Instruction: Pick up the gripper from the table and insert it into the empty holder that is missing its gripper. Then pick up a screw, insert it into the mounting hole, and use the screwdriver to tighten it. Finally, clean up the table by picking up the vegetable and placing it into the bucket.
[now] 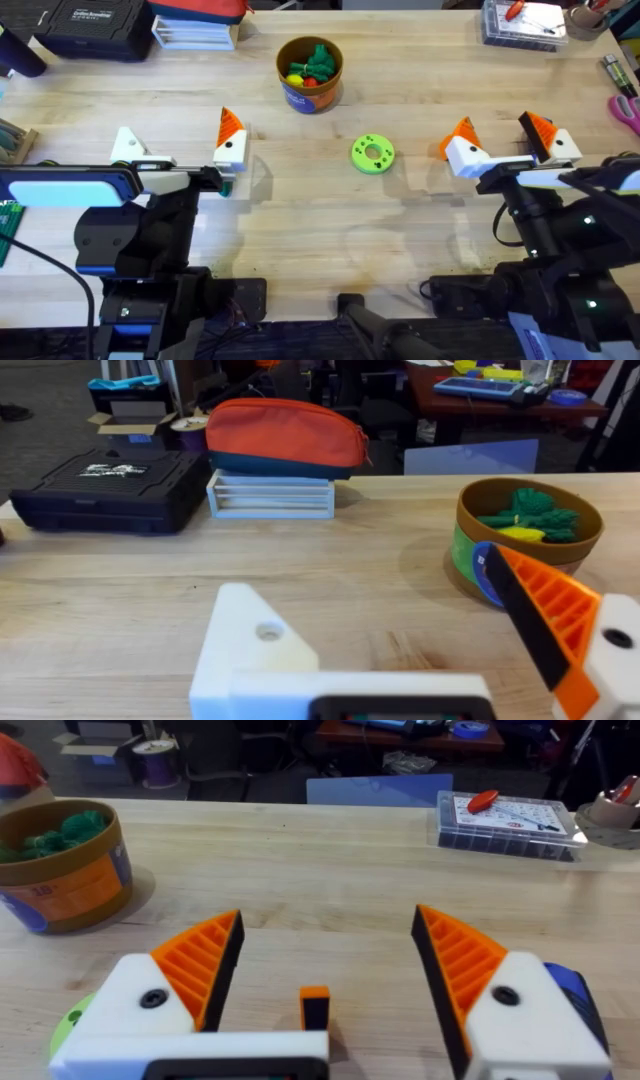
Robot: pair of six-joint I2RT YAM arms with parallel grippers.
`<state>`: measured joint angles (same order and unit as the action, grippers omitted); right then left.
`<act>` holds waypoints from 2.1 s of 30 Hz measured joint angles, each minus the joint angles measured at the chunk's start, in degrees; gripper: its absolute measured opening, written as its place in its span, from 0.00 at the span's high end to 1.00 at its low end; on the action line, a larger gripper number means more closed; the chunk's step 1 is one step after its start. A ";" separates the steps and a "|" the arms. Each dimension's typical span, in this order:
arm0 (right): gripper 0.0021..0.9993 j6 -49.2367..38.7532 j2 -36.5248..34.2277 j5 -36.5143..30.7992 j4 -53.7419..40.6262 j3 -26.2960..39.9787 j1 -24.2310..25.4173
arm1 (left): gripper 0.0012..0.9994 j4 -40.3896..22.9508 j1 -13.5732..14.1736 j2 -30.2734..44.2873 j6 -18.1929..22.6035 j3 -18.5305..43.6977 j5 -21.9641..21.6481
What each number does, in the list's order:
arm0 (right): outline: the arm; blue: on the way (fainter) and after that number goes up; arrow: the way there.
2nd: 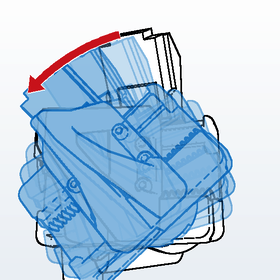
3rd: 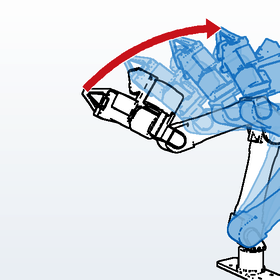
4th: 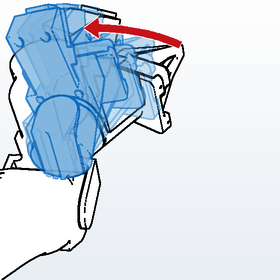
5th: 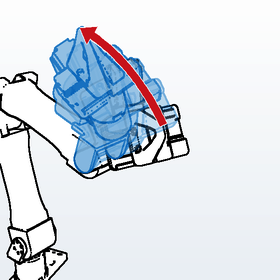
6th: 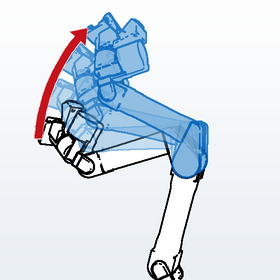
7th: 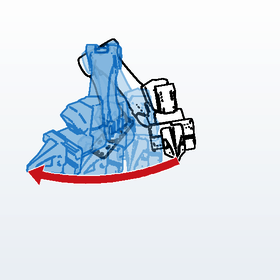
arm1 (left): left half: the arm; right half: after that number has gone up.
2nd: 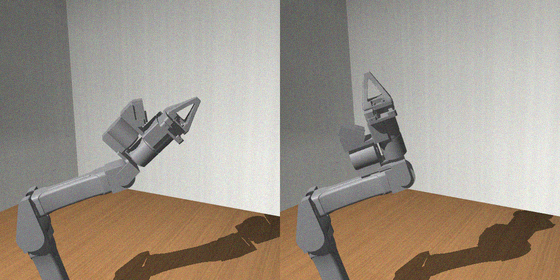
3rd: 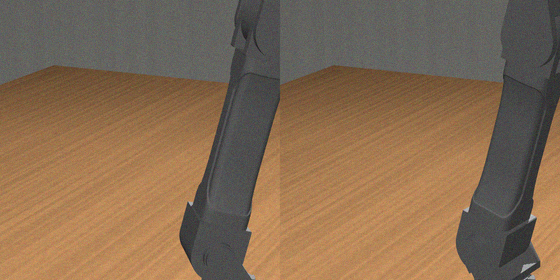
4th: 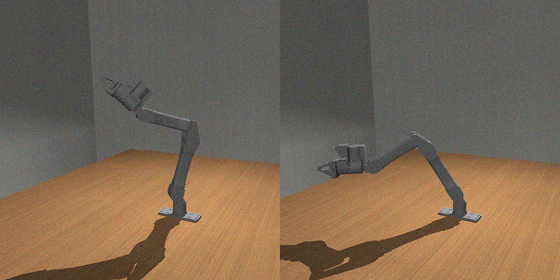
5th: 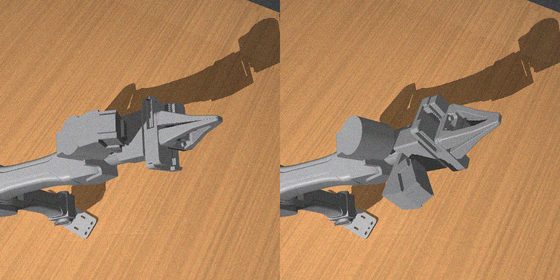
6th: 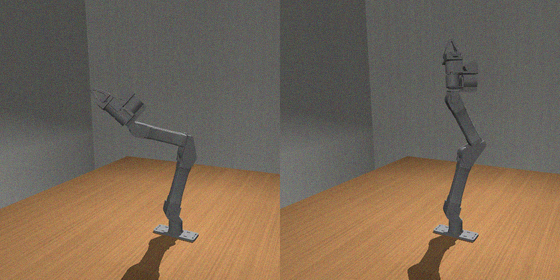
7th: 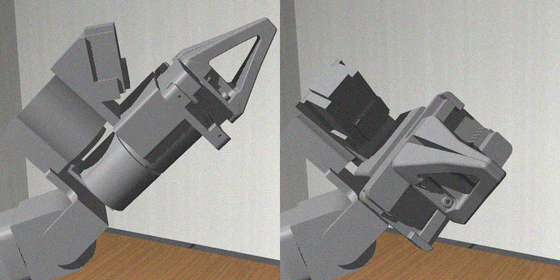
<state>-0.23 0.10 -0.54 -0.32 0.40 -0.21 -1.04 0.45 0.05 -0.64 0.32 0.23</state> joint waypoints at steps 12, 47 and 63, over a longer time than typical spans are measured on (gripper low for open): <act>0.01 -0.20 -0.01 -0.09 -1.60 1.40 0.00 | 0.01 -7.95 0.00 0.16 -0.02 3.31 -0.08; 0.01 -0.20 -19.21 -1.79 -45.40 42.18 0.00 | 0.01 -42.42 0.00 45.68 -2.95 50.14 21.45; 0.01 -0.20 -19.21 -1.79 -45.44 42.18 0.00 | 0.01 -26.34 4.36 39.67 0.44 42.55 30.62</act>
<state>-0.43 -19.11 -2.33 -45.76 42.59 -0.21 -27.38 4.80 39.73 -0.21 42.87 30.85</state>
